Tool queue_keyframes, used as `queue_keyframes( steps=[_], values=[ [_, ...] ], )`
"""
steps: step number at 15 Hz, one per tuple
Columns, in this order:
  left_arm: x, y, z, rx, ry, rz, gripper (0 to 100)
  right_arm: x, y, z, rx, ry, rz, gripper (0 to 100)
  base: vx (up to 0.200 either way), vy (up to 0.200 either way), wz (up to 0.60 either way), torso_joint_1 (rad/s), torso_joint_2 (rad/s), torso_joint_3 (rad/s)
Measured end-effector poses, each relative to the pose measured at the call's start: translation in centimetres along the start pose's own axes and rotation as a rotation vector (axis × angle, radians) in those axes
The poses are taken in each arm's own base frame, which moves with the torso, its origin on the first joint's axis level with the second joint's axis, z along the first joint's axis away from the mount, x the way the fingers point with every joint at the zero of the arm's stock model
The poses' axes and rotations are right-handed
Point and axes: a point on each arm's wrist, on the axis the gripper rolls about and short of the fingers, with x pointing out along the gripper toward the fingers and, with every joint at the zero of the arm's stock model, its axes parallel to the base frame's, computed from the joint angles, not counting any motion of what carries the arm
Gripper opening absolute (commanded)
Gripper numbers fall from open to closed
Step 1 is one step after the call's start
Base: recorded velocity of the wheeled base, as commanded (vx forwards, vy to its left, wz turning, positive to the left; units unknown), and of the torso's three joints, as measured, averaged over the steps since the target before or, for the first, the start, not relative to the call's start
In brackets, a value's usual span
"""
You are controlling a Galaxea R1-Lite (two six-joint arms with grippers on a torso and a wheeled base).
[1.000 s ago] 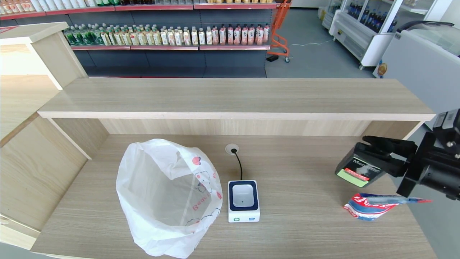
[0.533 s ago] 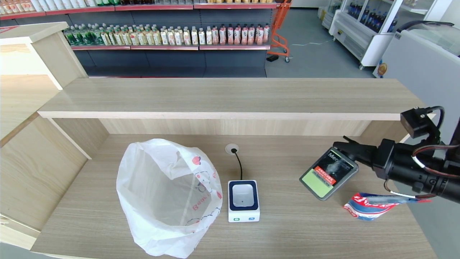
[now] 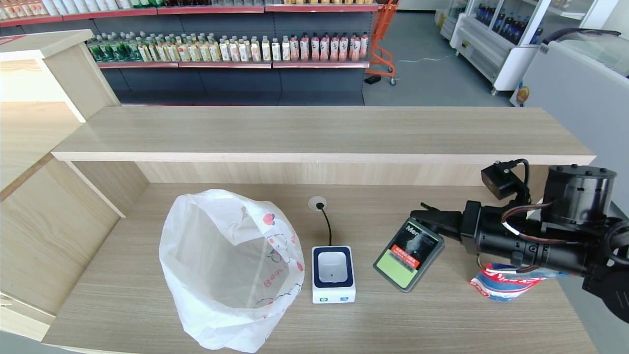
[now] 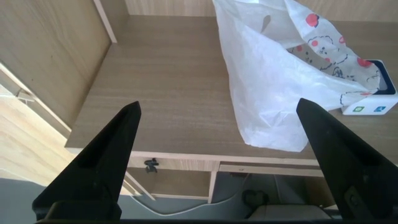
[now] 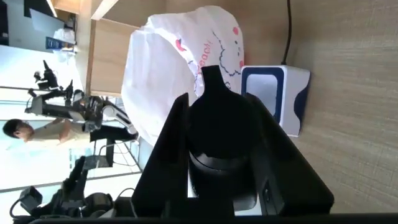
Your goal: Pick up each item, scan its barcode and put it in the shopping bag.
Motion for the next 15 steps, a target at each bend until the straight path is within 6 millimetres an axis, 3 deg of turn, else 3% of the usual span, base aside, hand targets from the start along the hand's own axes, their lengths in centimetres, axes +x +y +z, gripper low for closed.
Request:
queue_keyframes(
  steps=[6, 10, 15],
  values=[
    [0.0, 0.0, 0.0, -0.004, 0.0, 0.0, 100, 1.5, 0.1, 0.7, -0.012, 0.0, 0.018, 0, 0.0, 0.2, 0.0, 0.003, 0.0, 0.001],
    [0.0, 0.0, 0.0, -0.004, 0.0, 0.0, 100, 2.2, -0.6, 0.3, -0.111, 0.011, -0.012, 0, 0.0, 0.0, 0.0, 0.0, 0.0, 0.0],
    [0.0, 0.0, 0.0, -0.003, 0.0, 0.0, 100, 4.3, -3.5, -1.0, -0.269, 0.069, -0.085, 0, 0.0, 0.0, 0.0, 0.0, 0.0, 0.0]
  ],
)
